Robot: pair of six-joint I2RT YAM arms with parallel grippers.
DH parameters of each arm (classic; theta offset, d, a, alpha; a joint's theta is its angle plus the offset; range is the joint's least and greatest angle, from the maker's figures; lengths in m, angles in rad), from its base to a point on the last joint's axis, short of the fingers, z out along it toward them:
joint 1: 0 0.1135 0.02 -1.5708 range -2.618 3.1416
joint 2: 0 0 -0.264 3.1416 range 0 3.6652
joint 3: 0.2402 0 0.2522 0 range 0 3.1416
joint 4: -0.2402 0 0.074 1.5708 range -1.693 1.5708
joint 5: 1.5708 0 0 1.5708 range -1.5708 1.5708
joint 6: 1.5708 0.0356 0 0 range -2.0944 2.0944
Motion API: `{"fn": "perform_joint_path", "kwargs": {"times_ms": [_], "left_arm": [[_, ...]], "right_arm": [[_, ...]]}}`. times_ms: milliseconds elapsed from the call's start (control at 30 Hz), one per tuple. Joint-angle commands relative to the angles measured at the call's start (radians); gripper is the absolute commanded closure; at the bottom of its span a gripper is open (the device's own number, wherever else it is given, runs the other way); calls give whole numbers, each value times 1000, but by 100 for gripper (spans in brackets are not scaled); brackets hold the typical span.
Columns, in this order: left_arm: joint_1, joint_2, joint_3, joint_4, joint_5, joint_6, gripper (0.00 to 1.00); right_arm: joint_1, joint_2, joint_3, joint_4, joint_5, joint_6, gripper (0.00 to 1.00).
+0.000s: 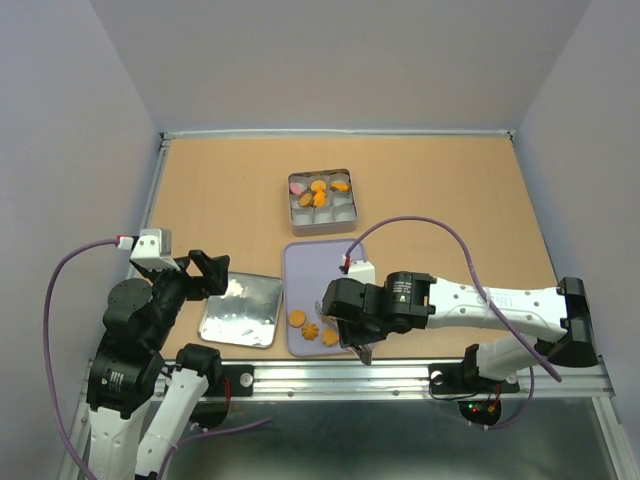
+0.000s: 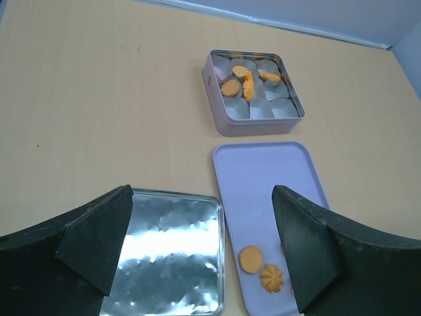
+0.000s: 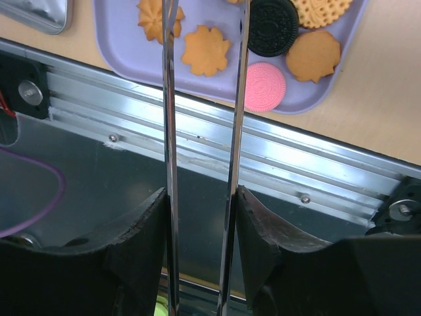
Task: Pack the cookies
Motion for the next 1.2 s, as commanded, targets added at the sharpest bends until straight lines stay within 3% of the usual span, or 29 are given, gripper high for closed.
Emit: {"fn": "perform_joint_path", "kwargs": {"times_ms": [0,533,1167], "left_arm": [[-6,-13,-13,49,5,1,1],[-6,-21,-13,50,-2,-3,1],[-6,-21,-12,50,-3,-2,1]], "right_arm": [[7,2,61,-77,60,38,52],[9,34,194,-160,154,29,50],[7,166,171,-174,122,24,49]]}}
